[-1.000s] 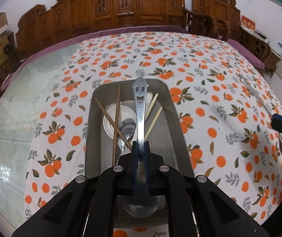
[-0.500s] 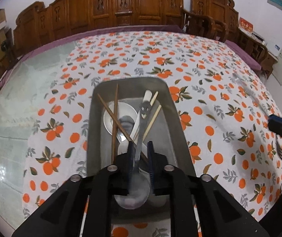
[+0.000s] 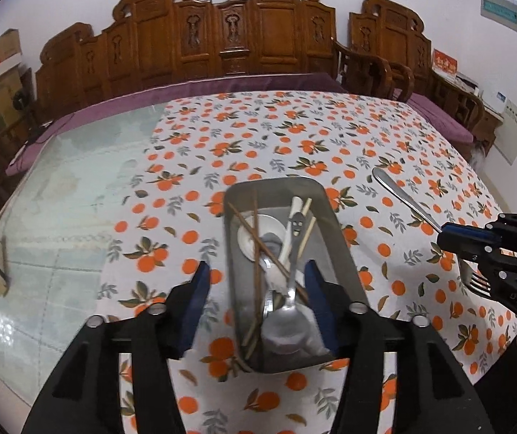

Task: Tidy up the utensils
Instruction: 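Lower the metal spoon into the tray and open the left gripper, then lower the metal fork into the tray and open the right gripper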

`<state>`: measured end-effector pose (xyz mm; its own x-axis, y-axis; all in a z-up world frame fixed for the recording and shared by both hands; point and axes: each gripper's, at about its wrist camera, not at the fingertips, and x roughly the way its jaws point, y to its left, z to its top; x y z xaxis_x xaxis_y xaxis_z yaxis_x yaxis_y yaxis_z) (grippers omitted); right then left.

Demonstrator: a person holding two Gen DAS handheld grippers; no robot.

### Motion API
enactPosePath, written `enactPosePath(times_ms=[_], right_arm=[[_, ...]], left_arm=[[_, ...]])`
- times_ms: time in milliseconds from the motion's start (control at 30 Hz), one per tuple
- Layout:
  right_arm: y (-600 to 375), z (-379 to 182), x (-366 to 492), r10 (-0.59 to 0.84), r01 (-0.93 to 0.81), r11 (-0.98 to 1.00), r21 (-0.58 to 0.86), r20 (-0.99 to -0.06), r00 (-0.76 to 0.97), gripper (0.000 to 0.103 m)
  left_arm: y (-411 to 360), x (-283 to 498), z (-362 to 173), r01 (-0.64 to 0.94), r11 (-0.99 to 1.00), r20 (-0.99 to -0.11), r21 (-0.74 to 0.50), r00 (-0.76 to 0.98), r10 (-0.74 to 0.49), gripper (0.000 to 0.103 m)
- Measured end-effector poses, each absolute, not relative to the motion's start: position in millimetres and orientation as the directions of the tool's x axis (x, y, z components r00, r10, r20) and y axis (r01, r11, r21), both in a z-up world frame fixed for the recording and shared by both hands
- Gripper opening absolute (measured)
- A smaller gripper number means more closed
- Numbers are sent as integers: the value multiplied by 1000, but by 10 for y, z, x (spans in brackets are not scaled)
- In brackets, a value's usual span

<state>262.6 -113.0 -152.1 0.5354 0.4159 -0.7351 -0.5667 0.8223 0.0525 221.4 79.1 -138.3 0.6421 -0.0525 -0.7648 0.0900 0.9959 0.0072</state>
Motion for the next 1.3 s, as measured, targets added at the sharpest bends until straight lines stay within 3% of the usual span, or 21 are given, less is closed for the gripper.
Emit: enactPosePath(times_ms=[233,700,1300], right_arm=[[-877,-1405,2709,426,-587,807,54,-742,518,8],[-376,-1556,2905,461,-598,793,113,-753,469,8],[-1,-1982,3201,484,-485,833,267,-776,405,8]], left_arm=[[1074,2171,-1238,58,998,-747,-15,663,-50,93],[1323,2124,-1151,45,999,-719,-26,693,-50,93],[1524,2180,-1161,20,999,-716,-31,697,-36,93]])
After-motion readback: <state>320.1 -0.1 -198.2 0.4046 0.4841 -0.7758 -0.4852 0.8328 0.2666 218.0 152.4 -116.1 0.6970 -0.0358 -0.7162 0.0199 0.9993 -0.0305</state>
